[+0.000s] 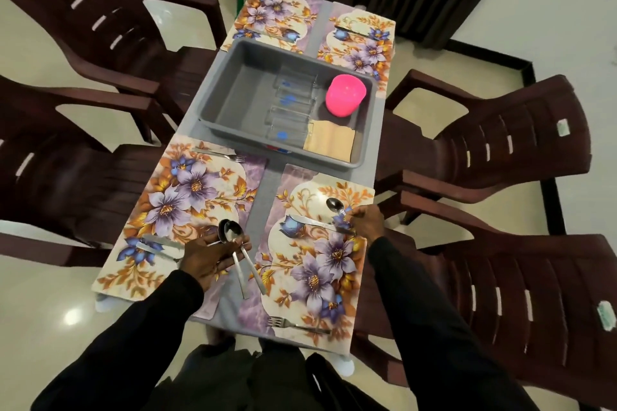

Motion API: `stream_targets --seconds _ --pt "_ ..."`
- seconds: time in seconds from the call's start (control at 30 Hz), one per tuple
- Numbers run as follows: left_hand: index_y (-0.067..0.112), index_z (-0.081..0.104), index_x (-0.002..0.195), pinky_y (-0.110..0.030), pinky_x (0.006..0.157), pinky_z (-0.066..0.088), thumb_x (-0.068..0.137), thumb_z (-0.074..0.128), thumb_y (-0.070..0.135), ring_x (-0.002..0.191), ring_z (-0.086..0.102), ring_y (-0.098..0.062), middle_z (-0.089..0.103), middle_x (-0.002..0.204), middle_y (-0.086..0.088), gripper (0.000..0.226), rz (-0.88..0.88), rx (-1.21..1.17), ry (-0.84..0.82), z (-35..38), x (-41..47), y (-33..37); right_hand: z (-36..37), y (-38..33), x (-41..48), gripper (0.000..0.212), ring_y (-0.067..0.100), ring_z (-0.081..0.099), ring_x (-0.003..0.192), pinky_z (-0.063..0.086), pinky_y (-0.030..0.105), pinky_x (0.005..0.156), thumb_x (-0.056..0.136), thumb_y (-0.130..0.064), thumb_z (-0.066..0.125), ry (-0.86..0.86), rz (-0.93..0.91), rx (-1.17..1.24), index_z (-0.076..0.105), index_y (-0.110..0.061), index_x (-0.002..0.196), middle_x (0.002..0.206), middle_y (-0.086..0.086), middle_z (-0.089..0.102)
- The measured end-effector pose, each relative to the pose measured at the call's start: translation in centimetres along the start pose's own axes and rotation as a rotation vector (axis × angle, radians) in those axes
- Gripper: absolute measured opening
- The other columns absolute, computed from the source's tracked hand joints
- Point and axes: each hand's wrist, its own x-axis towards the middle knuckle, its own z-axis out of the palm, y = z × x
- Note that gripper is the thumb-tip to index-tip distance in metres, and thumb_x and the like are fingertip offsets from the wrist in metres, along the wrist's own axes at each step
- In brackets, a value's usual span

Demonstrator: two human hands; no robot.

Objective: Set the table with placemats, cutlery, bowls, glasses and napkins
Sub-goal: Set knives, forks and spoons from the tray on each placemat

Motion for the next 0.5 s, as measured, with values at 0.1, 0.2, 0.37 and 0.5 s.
stream_targets --seconds 0.1,0.2,0.37,0.5 --pt "-0.014 0.065 0.114 -0.034 0.074 0.064 0.089 0.067 -0.009 0.089 0.077 -0.034 0.072 0.108 -0.030 0.025 0.000 -0.007 0.003 0.2 -0.1 -0.4 -0.5 0.0 0.6 0.009 0.024 0.069 0.078 0.055 0.037 0.070 0.082 -0.003 0.077 -0.009 -0.033 -0.056 0.078 0.005 0.078 0.081 0.023 0.074" --pt "-0.012 0.066 0.112 -0.034 0.076 0.064 0.090 0.066 -0.008 0.088 0.077 -0.033 0.073 0.107 -0.029 0.022 0.004 -0.003 0.022 0.6 -0.2 -0.5 -0.8 0.3 0.9 0.004 0.017 0.066 0.074 0.049 0.028 0.065 0.082 0.000 0.077 -0.055 -0.062 -0.090 0.079 0.003 0.082 0.082 0.016 0.076" --pt "-0.011 0.067 0.114 -0.035 0.077 0.064 0.090 0.067 -0.007 0.088 0.077 -0.034 0.074 0.106 -0.028 0.024 0.013 -0.017 0.055 0.8 -0.4 -0.8 0.4 -0.2 1.7 0.002 0.021 0.070 0.080 0.055 0.032 0.074 0.082 0.001 0.078 -0.164 -0.095 -0.141 0.080 0.002 0.082 0.086 0.015 0.077" --pt "-0.011 0.068 0.114 -0.033 0.076 0.064 0.090 0.067 -0.007 0.090 0.077 -0.033 0.074 0.107 -0.026 0.024 0.027 -0.014 0.076 0.6 -0.5 -1.0 2.1 -1.0 2.1 0.002 0.017 0.069 0.077 0.052 0.027 0.072 0.079 0.000 0.079 -0.202 -0.128 -0.157 0.079 -0.001 0.080 0.083 0.011 0.077"
